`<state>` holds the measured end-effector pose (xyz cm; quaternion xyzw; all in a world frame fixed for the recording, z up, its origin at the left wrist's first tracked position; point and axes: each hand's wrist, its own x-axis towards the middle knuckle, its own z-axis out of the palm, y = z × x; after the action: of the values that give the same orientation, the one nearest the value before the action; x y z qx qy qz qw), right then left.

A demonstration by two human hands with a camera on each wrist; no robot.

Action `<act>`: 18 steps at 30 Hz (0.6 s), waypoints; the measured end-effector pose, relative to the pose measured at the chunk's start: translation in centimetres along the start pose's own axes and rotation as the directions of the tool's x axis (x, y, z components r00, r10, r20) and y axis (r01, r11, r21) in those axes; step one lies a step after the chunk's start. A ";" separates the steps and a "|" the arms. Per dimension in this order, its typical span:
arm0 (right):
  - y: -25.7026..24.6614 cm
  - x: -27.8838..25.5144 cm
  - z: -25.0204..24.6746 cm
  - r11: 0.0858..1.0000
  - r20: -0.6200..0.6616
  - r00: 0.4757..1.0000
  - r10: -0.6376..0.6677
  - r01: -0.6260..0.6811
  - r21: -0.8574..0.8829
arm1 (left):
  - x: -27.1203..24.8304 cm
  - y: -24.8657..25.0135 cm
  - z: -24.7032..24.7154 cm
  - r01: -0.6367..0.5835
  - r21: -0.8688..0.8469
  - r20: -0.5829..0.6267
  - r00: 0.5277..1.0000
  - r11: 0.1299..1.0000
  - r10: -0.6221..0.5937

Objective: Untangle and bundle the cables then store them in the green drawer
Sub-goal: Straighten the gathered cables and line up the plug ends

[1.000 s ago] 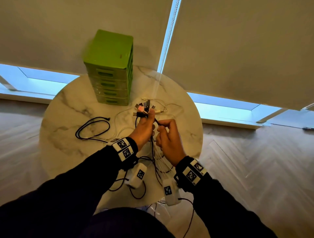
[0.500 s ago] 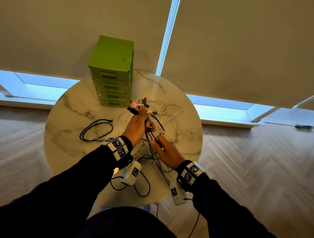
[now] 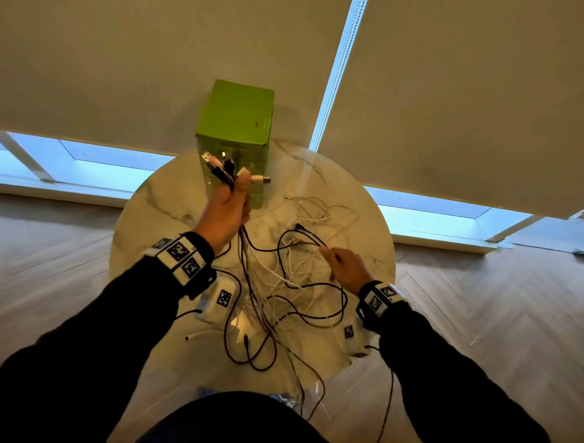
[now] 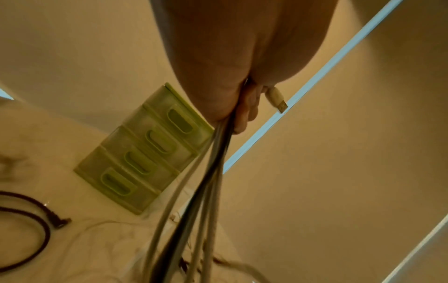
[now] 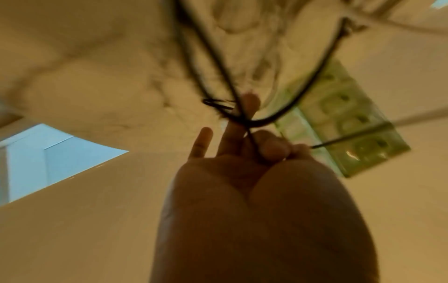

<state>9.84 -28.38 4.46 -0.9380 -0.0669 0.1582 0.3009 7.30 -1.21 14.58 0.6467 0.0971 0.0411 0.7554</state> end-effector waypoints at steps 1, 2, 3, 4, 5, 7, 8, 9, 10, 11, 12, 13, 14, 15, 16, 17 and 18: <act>-1.5 0.5 -0.5 0.998 -0.093 0.995 -0.021 0.027 0.064 | -0.3 -0.5 0.4 0.021 0.006 0.013 1.000 1.000 -0.021; -3.2 0.9 -0.9 0.990 -0.178 0.983 -0.043 0.066 0.123 | -0.6 -1.0 0.8 0.049 0.006 0.027 0.998 0.999 -0.049; -4.9 1.2 -1.2 0.979 -0.239 0.969 -0.061 0.105 0.174 | -0.8 -1.5 1.3 0.078 0.002 0.042 0.996 0.997 -0.078; -6.7 1.1 -1.4 0.964 -0.278 0.957 -0.087 0.151 0.218 | -1.0 -1.8 1.8 0.107 0.000 0.058 0.993 0.994 -0.107; -8.4 0.8 -1.4 0.949 -0.303 0.946 -0.114 0.194 0.247 | -1.1 -2.1 2.3 0.135 0.005 0.067 0.989 0.991 -0.135; -11.0 0.1 -0.9 0.920 -0.336 0.925 -0.179 0.279 0.275 | -1.2 -2.5 3.1 0.190 0.031 0.050 0.980 0.981 -0.192; -11.8 -0.4 -0.6 0.907 -0.345 0.914 -0.214 0.317 0.278 | -1.2 -2.5 3.3 0.220 0.030 0.025 0.975 0.975 -0.221; -12.3 -0.8 -0.3 0.895 -0.338 0.909 -0.244 0.345 0.282 | -1.2 -2.5 3.3 0.246 0.011 0.003 0.969 0.969 -0.246; -12.5 -1.1 -0.1 0.888 -0.315 0.908 -0.276 0.366 0.279 | -1.1 -2.5 3.4 0.266 -0.026 -0.005 0.964 0.964 -0.267; -12.6 -1.5 0.1 0.881 -0.279 0.909 -0.309 0.384 0.276 | -1.1 -2.4 3.4 0.282 -0.075 0.002 0.959 0.957 -0.283; -12.6 -1.7 0.3 0.873 -0.239 0.908 -0.343 0.403 0.275 | -1.1 -2.3 3.4 0.294 -0.133 0.014 0.955 0.946 -0.295; -12.5 -1.9 0.5 0.864 -0.204 0.905 -0.375 0.420 0.276 | -1.1 -2.2 3.5 0.303 -0.195 0.018 0.952 0.933 -0.305; -12.4 -2.1 0.6 0.859 -0.174 0.899 -0.401 0.436 0.269 | -1.2 -1.9 3.7 0.308 -0.253 0.012 0.949 0.917 -0.316; -12.2 -2.2 0.8 0.861 -0.143 0.896 -0.420 0.444 0.249 | -1.2 -1.7 3.9 0.309 -0.304 0.001 0.946 0.901 -0.324; -12.1 -2.3 0.9 0.867 -0.106 0.894 -0.436 0.449 0.216 | -1.2 -1.6 4.0 0.305 -0.346 -0.005 0.945 0.887 -0.327; -12.0 -2.3 1.1 0.875 -0.071 0.894 -0.443 0.448 0.183 | -1.3 -1.5 4.2 0.298 -0.365 -0.001 0.947 0.882 -0.320; -11.7 -2.3 1.2 0.879 -0.051 0.896 -0.442 0.443 0.177 | -1.4 -1.5 4.4 0.287 -0.353 0.006 0.952 0.891 -0.305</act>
<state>6.88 -18.77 10.93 -0.8667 -0.2632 0.0867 0.4148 6.75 -6.01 13.89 0.4785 0.2042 -0.0418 0.8530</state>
